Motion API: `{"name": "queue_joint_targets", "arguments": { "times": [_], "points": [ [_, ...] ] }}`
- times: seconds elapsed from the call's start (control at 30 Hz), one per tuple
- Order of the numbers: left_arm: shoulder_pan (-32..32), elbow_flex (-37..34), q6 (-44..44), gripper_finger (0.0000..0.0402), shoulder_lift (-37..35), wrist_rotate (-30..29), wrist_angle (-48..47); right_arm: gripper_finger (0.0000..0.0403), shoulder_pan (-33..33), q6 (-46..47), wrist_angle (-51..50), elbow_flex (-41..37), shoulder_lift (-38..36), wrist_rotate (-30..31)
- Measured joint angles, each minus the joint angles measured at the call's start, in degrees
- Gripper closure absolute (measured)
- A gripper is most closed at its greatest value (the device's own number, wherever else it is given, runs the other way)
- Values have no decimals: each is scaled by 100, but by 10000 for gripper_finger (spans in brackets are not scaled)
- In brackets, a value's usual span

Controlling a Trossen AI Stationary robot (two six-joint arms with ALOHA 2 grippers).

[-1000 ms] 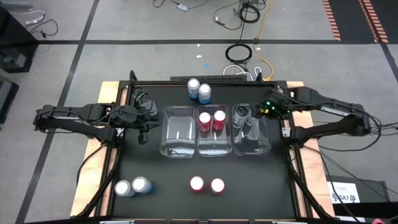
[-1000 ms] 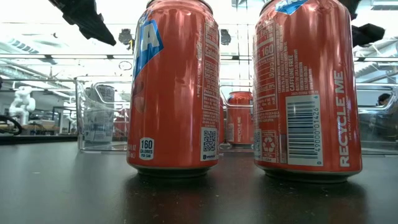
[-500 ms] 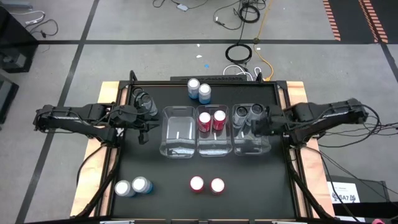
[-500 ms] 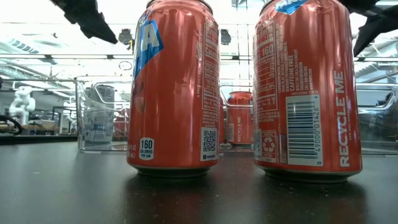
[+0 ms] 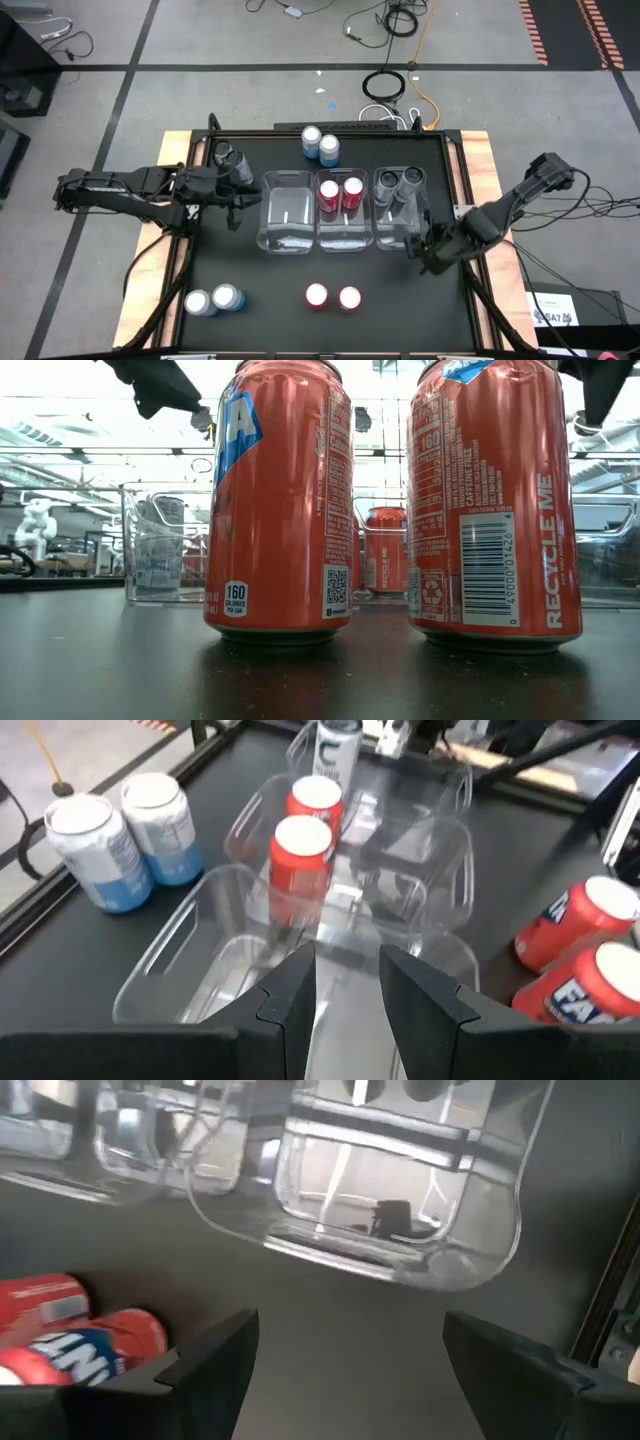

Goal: Sort soda cans
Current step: Put the blue-white soda can into the left transparent bin

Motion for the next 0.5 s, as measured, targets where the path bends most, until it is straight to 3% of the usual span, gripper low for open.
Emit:
{"name": "queue_joint_targets", "arguments": {
  "times": [0.2,0.5],
  "points": [
    [0,0,2,278,11,-78,270,92,378,613,145,0,716,621],
    [4,0,-585,268,28,-978,493,92,557,661,891,0,1669,633]
  ]
}}
